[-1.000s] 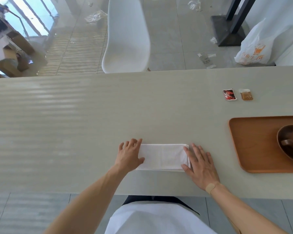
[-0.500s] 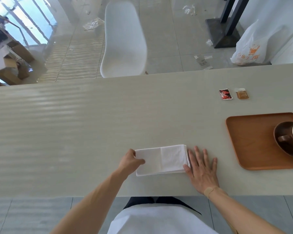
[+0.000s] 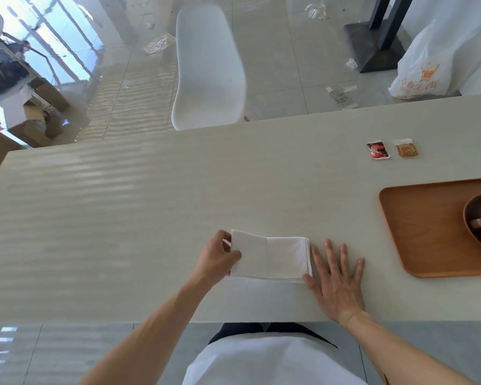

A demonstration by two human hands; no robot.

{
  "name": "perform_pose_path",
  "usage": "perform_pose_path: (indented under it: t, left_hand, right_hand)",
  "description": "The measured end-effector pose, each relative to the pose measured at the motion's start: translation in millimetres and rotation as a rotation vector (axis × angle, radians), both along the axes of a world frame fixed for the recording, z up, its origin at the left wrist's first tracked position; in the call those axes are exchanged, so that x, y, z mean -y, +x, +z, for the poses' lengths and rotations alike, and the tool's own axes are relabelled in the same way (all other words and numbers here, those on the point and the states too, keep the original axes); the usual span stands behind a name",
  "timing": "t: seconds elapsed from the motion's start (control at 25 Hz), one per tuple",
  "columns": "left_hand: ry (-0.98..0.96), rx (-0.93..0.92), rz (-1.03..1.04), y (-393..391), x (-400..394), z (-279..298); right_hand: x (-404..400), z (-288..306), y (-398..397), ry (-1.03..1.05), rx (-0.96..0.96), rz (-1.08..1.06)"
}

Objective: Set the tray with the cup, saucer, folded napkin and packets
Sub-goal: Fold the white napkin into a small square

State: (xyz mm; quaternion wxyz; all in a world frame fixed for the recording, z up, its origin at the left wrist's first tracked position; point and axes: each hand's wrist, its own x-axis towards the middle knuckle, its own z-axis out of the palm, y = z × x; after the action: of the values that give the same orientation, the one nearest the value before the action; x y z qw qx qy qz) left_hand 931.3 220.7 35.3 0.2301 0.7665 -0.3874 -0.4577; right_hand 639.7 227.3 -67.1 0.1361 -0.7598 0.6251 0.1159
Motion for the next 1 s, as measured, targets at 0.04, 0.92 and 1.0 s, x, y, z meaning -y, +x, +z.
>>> perform_pose_path:
  t: [0.04,0.92,1.0]
  left_hand:
    - [-0.015,0.004,-0.038,-7.0,2.0,5.3]
    - [0.178,0.115,-0.293,-147.1,42.9,-33.0]
    - [0.199,0.026,-0.302,-142.8,43.2,-37.5]
  right_hand:
    - [-0.5,0.7,0.1,0.001,0.005,-0.007]
    - [5.7,4.4,-0.6,0.050,0.070,0.021]
    - [6.2,3.8,-1.2,0.052,0.077,0.024]
